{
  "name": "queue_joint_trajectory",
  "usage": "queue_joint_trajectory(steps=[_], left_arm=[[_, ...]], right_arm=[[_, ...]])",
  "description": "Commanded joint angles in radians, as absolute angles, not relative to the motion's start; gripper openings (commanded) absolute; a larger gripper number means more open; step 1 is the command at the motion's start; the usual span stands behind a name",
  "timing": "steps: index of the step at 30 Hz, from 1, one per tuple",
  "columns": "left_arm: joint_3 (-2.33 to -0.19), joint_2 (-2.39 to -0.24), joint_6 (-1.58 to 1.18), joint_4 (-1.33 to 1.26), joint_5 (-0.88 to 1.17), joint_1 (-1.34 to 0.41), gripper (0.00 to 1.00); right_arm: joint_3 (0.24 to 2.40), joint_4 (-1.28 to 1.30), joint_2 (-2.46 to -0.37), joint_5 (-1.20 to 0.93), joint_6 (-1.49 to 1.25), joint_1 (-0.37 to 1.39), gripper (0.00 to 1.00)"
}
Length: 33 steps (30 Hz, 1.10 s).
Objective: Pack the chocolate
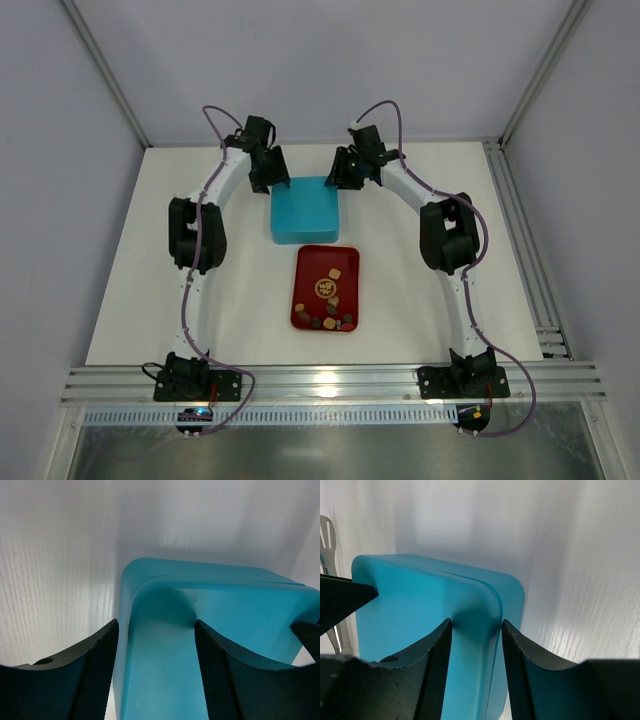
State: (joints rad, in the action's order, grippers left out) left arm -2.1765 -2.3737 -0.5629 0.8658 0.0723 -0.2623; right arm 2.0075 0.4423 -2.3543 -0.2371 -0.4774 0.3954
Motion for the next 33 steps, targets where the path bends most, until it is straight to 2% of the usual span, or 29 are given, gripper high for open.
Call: queue_joint_trajectory(steps=[1,6,11,22,33], left_arm=[[-2.083,-2.51,-0.476,1.071,-0.034,-0.285,0.62],[-2.072,-2.522,-0.457,1.089,-0.048,-0.287,0.65],[-2.097,-2.556,-0.439,1.126,-0.066,-0.288,0.65],[-2.195,-2.655,-0.408,1.212,-0.077,-0.307,0.57],[-2.27,-2.709,-0.402,1.293,-0.064,-0.321,0.51]], right_arm=[[1.959,0.635,-2.424,-0.166,-0.429,0.416,0.47],[2.049,0.693,-2.471,-0.172,-0.434,0.416,0.5],[2.152,0.761,-2.522,-0.176,-0.437,0.42,0.49],[2.279,0.871,-2.591,-0.19,-0.428,0.428,0.35],[2.342,0.957,-2.623,-0.189,-0.411,0.443,0.3]])
